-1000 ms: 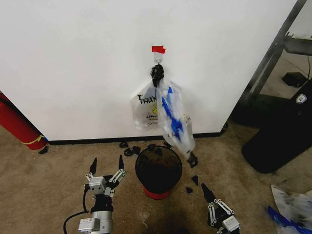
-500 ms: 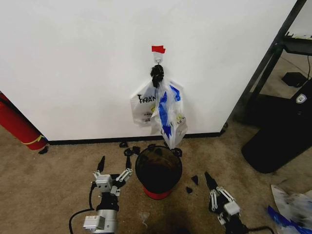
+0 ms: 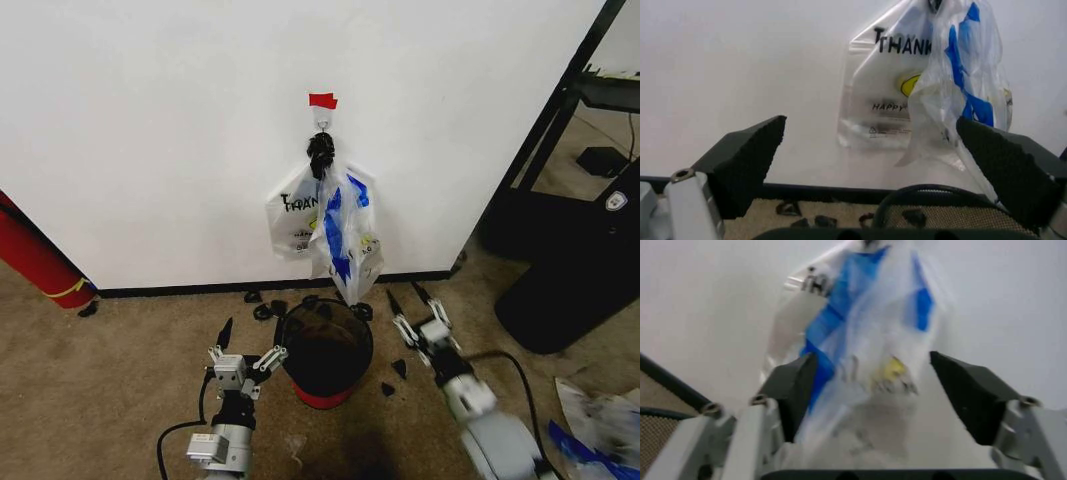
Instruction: Pick up the garbage bag from the wall and place it over the trash bin.
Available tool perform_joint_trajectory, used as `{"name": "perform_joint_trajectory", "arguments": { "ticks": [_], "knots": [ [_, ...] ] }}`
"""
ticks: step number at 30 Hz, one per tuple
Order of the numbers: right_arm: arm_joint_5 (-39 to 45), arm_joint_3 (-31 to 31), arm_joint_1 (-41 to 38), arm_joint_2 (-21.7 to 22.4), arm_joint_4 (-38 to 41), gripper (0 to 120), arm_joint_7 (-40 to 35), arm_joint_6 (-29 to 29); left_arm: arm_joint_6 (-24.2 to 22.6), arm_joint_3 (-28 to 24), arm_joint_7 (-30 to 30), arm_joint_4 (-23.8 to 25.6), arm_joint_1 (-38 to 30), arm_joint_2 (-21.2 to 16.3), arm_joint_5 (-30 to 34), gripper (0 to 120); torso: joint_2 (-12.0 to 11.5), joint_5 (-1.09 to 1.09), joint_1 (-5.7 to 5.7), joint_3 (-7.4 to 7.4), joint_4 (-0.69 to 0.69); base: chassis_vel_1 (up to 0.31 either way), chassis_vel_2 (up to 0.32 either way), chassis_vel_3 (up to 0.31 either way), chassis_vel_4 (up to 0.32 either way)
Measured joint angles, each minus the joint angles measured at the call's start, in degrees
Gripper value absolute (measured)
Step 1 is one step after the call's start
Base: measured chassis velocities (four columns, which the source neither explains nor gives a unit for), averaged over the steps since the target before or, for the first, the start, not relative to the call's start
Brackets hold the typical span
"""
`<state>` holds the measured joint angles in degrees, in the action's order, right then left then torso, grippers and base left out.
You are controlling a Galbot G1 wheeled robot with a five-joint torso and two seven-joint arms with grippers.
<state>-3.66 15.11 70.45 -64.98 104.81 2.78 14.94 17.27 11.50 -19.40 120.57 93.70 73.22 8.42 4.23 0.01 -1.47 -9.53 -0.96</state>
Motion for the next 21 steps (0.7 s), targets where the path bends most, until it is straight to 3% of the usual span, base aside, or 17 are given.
{"name": "perform_joint_trajectory", "arguments": {
  "ticks": [5,10,15,19,21],
  "knots": [
    [-1.40,-6.49,-8.11,0.74,-4.94,90,0.39,-1.18,-0.12,-0.14,0.00,-0.52,-0.04,0.73,-0.05,100,0.00,-0.01,0.00,0.00,-0.02,0.000,0.000,0.000,0.000],
    [-1.76,-9.62,-11.99,-0.76,-8.09,99,0.10,-1.66,0.02,0.21,0.00,-1.06,-0.17,0.74,-0.03,100,0.00,0.00,0.00,0.01,-0.03,0.000,0.000,0.000,0.000],
    [-2.10,-11.54,-14.58,-1.96,-10.56,97,-0.70,-1.90,0.15,0.41,-0.01,-1.28,-0.44,0.73,0.00,100,0.00,-0.01,0.00,0.01,-0.02,0.000,0.000,0.000,0.000],
    [-2.04,-11.89,-15.89,-2.36,-11.87,79,-1.04,-2.08,0.23,0.38,-0.01,-1.66,-0.61,0.78,0.03,100,0.00,0.00,0.00,0.01,-0.03,0.000,0.000,0.000,0.000],
    [-2.03,-11.99,-16.18,-2.41,-12.15,77,-1.04,-2.10,0.26,0.35,-0.01,-1.78,-0.67,0.75,0.06,100,0.00,0.00,0.00,0.01,-0.03,0.000,0.000,0.000,0.000]
  ]
}}
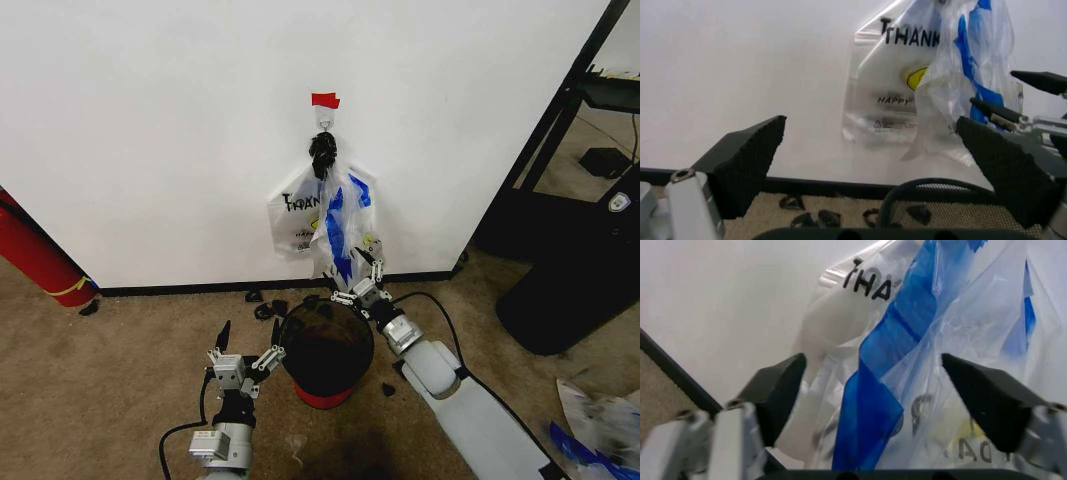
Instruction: Pick up the garbage bag from the wall and place it over the trash bin.
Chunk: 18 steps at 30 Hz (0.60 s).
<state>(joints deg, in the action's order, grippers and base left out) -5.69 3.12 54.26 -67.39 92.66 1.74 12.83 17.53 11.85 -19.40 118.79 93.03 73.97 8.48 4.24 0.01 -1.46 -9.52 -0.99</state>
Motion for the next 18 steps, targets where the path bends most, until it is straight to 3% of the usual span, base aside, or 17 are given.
{"name": "perform_joint_trajectory", "arguments": {
  "ticks": [7,18],
  "knots": [
    [-0.50,-1.33,-1.86,-1.17,-2.42,46,0.08,-0.63,0.27,-0.55,0.07,-0.41,0.10,0.33,-0.08,100,0.01,-0.01,0.00,0.00,0.00,0.000,0.000,0.000,0.000],
    [1.39,-3.14,-3.85,-1.05,-2.86,10,-1.75,-3.51,0.62,0.17,0.06,0.04,0.25,0.33,-0.02,100,0.01,-0.01,0.00,0.00,0.00,0.000,0.000,0.000,0.000]
  ]
}}
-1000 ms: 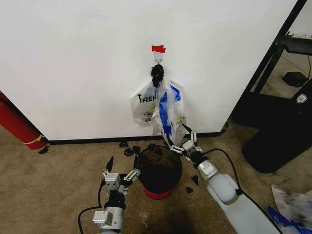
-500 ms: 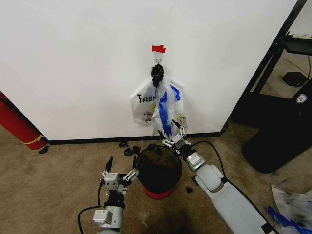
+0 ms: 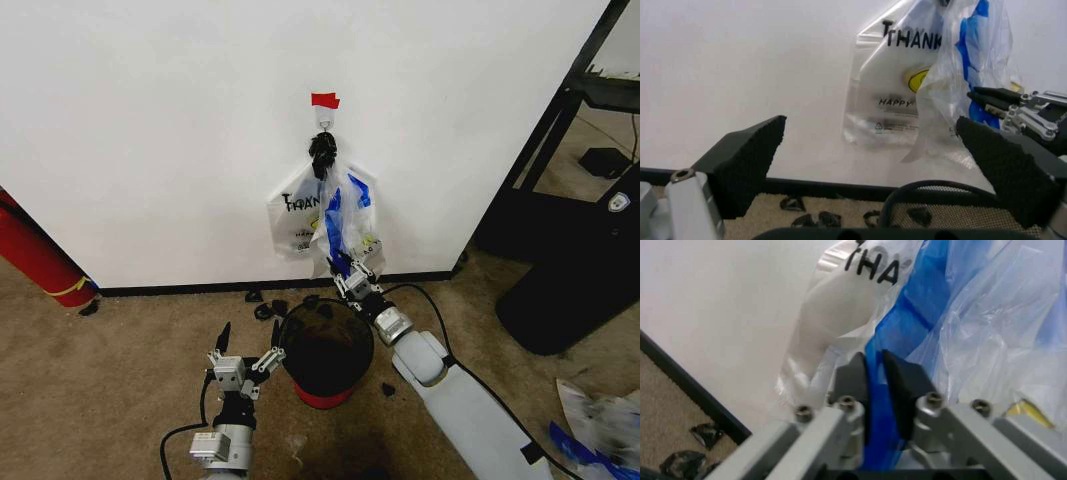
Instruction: Pick up the garbage bag from the wall and place it over the trash bin.
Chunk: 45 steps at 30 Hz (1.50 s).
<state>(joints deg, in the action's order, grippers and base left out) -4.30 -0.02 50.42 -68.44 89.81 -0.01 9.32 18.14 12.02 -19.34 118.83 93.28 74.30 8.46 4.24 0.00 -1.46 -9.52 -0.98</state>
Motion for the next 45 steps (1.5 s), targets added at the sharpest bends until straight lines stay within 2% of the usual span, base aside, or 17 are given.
{"name": "perform_joint_trajectory", "arguments": {
  "ticks": [4,10,16,18,23,33,36,38,39,41,44,45],
  "knots": [
    [0.91,-0.08,-0.01,0.16,0.78,0,-0.48,-0.57,0.01,-0.19,0.00,0.03,0.15,0.12,-0.02,100,0.00,0.00,0.00,0.00,0.00,0.000,0.000,0.000,0.000],
    [4.74,0.54,0.66,0.18,1.81,0,-2.11,-2.45,0.02,-0.32,-0.02,0.23,0.05,0.05,-0.08,100,0.00,0.00,0.00,0.00,0.00,0.000,0.000,0.000,0.000],
    [19.24,4.20,6.05,-0.44,9.36,0,-3.14,-3.38,0.17,-0.30,-0.10,0.84,0.37,-0.17,-0.07,100,0.00,-0.01,0.00,0.00,0.00,0.000,0.000,0.000,0.000],
    [21.07,4.84,6.88,-0.47,10.61,0,-3.01,-3.38,0.17,-0.38,-0.11,0.87,0.37,-0.21,-0.06,100,0.00,-0.01,0.00,0.00,0.00,0.000,0.000,0.000,0.000],
    [35.84,11.84,14.69,-0.42,21.50,0,-0.12,-3.12,-0.38,-2.55,-0.15,0.61,-1.27,-1.19,0.35,100,0.00,0.00,0.01,0.01,-0.01,0.000,0.000,0.000,0.000],
    [42.00,18.95,21.08,0.66,24.67,0,3.00,-2.40,-3.00,-7.85,-0.22,1.38,-5.70,-3.36,2.60,100,0.00,-0.01,0.00,0.01,-0.01,0.000,0.000,0.000,0.000],
    [43.82,19.75,22.05,0.76,25.31,0,3.37,-2.39,-5.40,-10.67,0.02,3.34,-9.26,-6.28,7.87,100,0.00,-0.01,0.00,0.01,0.01,0.000,0.000,0.000,0.000],
    [43.41,20.02,22.26,0.80,25.38,0,3.96,-2.38,-8.72,-12.64,-0.04,5.96,-12.59,-8.84,15.87,100,0.00,0.00,0.00,0.00,0.00,0.000,0.000,0.000,0.000],
    [43.41,20.02,22.26,0.80,25.38,0,3.96,-2.38,-8.72,-12.64,-0.04,5.96,-12.59,-8.84,15.87,100,0.00,0.00,0.00,0.00,0.00,0.000,0.000,0.000,0.000],
    [41.62,20.04,22.26,0.95,25.05,0,4.50,-2.02,-13.00,-13.85,-0.98,9.15,-17.03,-11.06,26.63,100,0.00,0.00,0.00,0.00,0.00,0.000,0.000,0.000,0.000],
    [39.55,20.06,22.10,1.14,24.24,0,4.92,-1.53,-20.61,-14.67,-5.04,12.94,-26.17,-12.48,47.06,99,0.00,0.00,0.00,0.00,0.02,0.000,0.000,0.000,0.000],
    [39.55,20.06,22.10,1.14,24.24,0,4.92,-1.53,-20.61,-14.67,-5.04,12.94,-26.17,-12.48,47.06,99,0.00,0.00,0.00,0.00,0.02,0.000,0.000,0.000,0.000]
  ]
}}
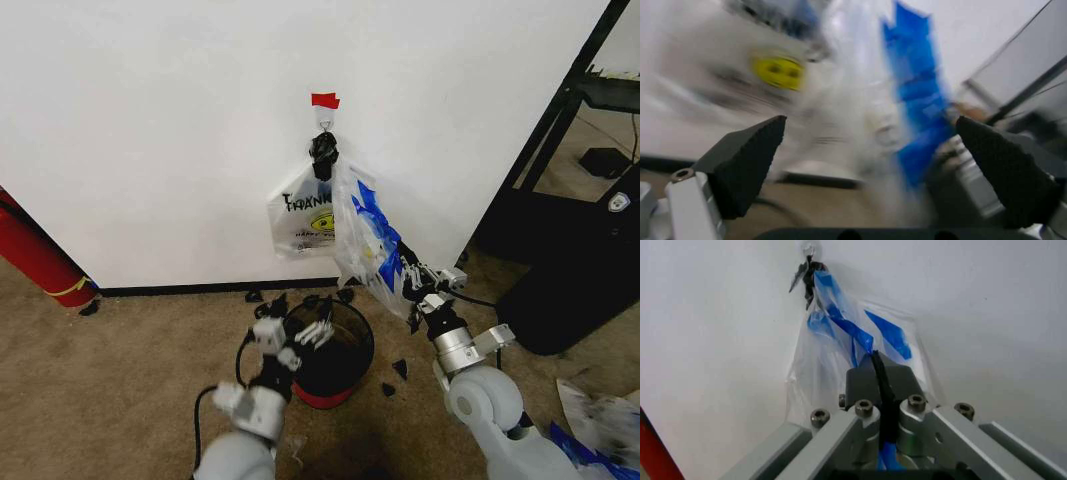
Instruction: Pick up the garbage bag from the wall and place it over the trash bin.
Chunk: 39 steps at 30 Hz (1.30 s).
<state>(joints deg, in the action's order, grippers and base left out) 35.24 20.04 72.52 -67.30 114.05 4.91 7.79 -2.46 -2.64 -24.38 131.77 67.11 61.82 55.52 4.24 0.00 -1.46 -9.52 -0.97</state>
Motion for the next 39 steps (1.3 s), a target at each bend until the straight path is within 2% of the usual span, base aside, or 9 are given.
{"name": "perform_joint_trajectory", "arguments": {
  "ticks": [3,5,7,12,15,20,23,29,39],
  "knots": [
    [-0.99,0.30,-0.43,0.00,-0.53,0,0.07,0.32,-5.00,-0.70,-6.16,0.64,-10.09,1.49,16.86,95,0.00,0.00,0.00,0.00,-0.03,0.000,0.000,0.000,0.000],
    [-1.34,0.31,-0.67,-0.01,-0.64,0,0.07,0.36,-7.15,-1.28,-9.05,-0.42,-14.57,2.65,22.59,94,0.00,-0.01,0.00,0.00,-0.03,0.000,0.000,0.000,0.000],
    [-1.46,0.31,-0.94,-0.02,-0.66,0,-0.05,0.36,-8.33,-2.48,-10.67,-2.58,-17.91,3.60,25.15,93,0.00,0.00,0.00,0.00,-0.02,0.000,0.000,0.000,0.000],
    [-1.72,0.29,-1.14,-0.05,-0.66,0,-0.15,0.35,-9.05,-4.55,-11.27,-6.86,-21.19,4.96,25.37,91,0.00,0.00,0.00,-0.01,-0.01,0.000,0.000,0.000,0.000],
    [-1.74,0.28,-1.10,-0.21,-0.64,0,-0.21,0.34,-8.65,-6.14,-10.64,-11.68,-23.26,6.70,22.18,91,0.00,0.00,0.00,0.00,-0.01,0.000,0.000,0.000,0.000],
    [-2.05,0.28,-0.98,-0.37,-0.63,0,-0.14,0.35,-6.96,-6.58,-10.40,-15.93,-25.53,8.81,19.68,91,-0.01,0.00,-0.01,-0.01,-0.02,0.000,0.000,0.000,0.000],
    [-2.19,0.32,-0.90,-0.38,-0.65,0,-0.10,0.34,-6.28,-6.32,-10.40,-16.67,-26.17,9.20,19.73,91,-0.01,0.00,-0.01,0.00,-0.02,0.000,0.000,0.000,0.000],
    [-2.29,0.31,-0.93,-0.39,-0.87,0,-0.09,0.36,-5.38,-6.19,-10.09,-17.79,-26.75,9.72,18.98,84,-0.01,0.00,0.00,0.00,-0.01,0.000,0.000,0.000,0.000],
    [-2.14,0.30,-0.65,-0.45,-0.52,0,-0.24,0.28,-4.05,-7.91,-10.13,-20.50,-28.14,10.61,16.53,51,0.00,0.00,0.00,0.00,-0.01,0.000,0.000,0.000,0.000]
  ]
}}
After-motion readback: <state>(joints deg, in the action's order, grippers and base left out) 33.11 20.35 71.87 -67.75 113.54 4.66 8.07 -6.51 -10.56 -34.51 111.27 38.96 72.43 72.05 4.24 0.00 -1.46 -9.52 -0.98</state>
